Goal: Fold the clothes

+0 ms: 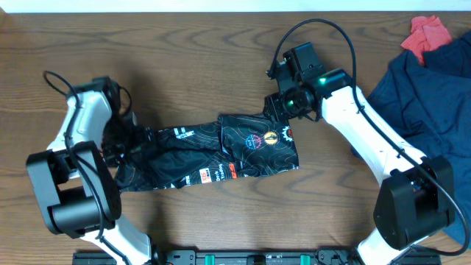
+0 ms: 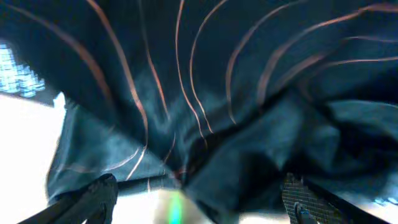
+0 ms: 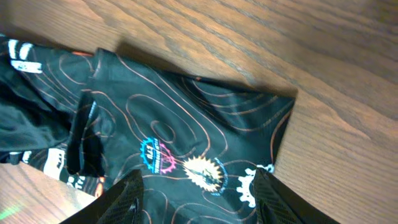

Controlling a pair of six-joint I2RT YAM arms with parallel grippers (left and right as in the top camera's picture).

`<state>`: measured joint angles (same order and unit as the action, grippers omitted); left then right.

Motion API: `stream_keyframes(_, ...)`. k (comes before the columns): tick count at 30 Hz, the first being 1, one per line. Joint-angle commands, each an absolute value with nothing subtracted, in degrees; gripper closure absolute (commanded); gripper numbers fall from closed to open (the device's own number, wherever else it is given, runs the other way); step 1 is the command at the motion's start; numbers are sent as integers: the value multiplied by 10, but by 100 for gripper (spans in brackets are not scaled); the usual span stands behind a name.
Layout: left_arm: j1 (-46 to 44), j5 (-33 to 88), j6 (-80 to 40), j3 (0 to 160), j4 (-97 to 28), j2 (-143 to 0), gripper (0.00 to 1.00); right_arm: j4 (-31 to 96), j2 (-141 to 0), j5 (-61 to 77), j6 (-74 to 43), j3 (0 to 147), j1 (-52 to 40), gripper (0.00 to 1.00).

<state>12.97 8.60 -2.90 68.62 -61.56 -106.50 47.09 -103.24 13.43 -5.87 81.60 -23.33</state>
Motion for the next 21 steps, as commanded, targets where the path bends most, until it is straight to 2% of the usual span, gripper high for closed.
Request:
stream_keyframes(1, 129, 86, -21, 649, -585, -1071, 14, 474, -1030, 120, -62, 821, -221, 44)
stream_keyframes(4, 128, 106, -21, 618, -542, -1071, 14, 474, -1030, 120, -62, 821, -221, 45)
stream_keyframes(6, 128, 138, -21, 597, -512, -1071, 22, 476, -1030, 120, -62, 821, -221, 45)
stream_keyframes(11, 128, 192, -4, 577, -467, -1071, 78, 480, -1030, 120, -62, 821, -221, 46)
stream_keyframes(13, 130, 185, -4, 581, -457, -1070, 88, 482, -1030, 119, -62, 821, -221, 46)
stream_keyframes(17, 145, 171, -7, 607, -452, -1070, 94, 489, -1030, 114, -62, 821, -219, 46)
stream_keyframes(21, 165, 84, -18, 655, -480, -1069, 94, 500, -1030, 93, -62, 821, -212, 46)
